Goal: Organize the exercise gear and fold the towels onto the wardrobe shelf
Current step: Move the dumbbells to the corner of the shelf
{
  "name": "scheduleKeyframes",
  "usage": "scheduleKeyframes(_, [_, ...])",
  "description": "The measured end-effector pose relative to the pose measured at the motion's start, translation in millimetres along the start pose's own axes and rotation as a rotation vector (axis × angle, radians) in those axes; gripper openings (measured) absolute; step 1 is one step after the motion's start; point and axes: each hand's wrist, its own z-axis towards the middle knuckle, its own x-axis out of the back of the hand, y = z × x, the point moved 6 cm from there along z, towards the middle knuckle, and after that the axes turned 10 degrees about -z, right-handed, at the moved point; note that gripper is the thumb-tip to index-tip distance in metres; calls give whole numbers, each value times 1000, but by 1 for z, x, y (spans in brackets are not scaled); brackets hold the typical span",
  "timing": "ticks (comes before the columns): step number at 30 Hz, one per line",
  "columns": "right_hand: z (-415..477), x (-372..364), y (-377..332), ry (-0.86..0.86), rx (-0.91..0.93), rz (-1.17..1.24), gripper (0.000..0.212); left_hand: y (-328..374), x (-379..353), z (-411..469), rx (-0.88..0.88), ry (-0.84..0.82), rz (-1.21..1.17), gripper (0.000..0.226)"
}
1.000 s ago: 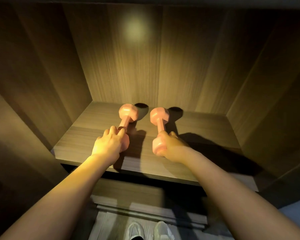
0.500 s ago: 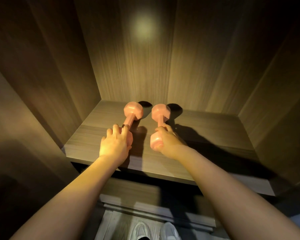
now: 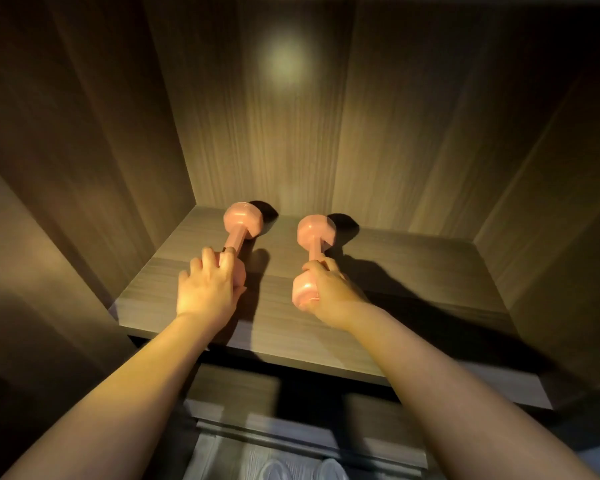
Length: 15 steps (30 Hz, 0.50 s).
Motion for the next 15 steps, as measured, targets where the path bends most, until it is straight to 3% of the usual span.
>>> scheduleKeyframes(15, [30,0,-20,65,60,12,60,-53,-2,56,122,-34,96,68])
